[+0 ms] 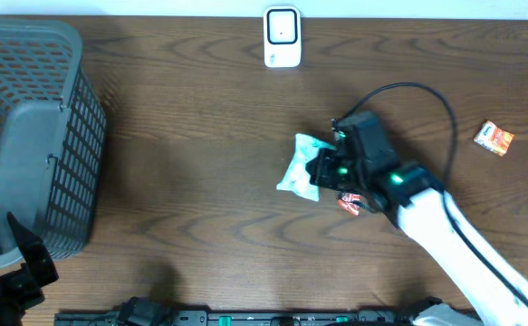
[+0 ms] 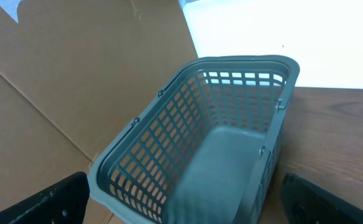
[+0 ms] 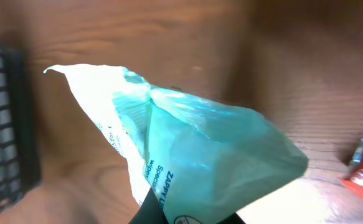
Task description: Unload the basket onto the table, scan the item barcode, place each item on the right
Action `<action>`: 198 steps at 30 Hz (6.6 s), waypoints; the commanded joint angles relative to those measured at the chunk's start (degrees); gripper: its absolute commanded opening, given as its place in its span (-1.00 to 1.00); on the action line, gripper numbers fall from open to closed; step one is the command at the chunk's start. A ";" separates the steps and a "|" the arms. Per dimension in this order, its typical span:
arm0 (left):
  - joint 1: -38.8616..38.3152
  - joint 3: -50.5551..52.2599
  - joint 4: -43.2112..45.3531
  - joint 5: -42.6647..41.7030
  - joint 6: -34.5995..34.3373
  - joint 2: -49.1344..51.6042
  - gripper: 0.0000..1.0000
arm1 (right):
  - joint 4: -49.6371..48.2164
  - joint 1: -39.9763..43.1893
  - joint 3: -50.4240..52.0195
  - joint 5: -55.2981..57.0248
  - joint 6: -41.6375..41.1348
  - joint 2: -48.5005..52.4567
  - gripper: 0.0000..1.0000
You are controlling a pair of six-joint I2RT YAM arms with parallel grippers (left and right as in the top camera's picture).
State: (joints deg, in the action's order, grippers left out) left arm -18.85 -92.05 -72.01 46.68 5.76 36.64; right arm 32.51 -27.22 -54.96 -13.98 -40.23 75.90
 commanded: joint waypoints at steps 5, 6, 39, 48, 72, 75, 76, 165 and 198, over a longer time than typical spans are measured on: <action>0.24 -0.04 -0.02 0.33 -0.70 0.04 0.96 | 0.74 -0.61 -0.13 9.75 11.85 -4.98 -0.97; 0.24 -0.04 -0.02 0.33 -0.70 0.04 0.96 | -0.11 -0.98 0.00 12.26 13.73 -4.46 -0.97; 0.24 -0.04 -0.02 0.33 -0.70 0.04 0.96 | -63.69 2.80 -42.60 25.40 72.54 56.28 -0.98; 0.24 -0.04 -0.02 0.33 -0.70 0.04 0.96 | -74.01 1.46 -46.86 31.69 82.44 68.43 -0.98; 0.24 -0.04 -0.02 0.33 -0.70 0.07 0.96 | -55.21 -1.25 -46.82 37.64 87.67 60.11 -0.98; 0.24 -0.04 0.00 0.33 -0.70 0.04 0.96 | -50.77 -0.79 -46.82 37.66 87.65 55.25 -0.98; 0.24 -0.04 -0.02 0.33 -0.72 0.04 0.96 | -48.72 -0.55 -46.82 38.10 87.67 53.40 -0.98; 0.24 -0.04 -0.02 0.33 -0.70 0.04 0.96 | -18.14 1.42 -46.69 -4.33 60.35 61.48 -0.51; 0.24 -0.04 -0.02 0.33 -0.72 0.04 0.96 | 37.66 33.18 -40.65 31.69 37.29 34.38 -0.97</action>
State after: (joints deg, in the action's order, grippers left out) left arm -18.81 -91.94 -71.99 46.68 5.76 36.64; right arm 69.58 -0.05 -98.28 12.49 5.93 110.41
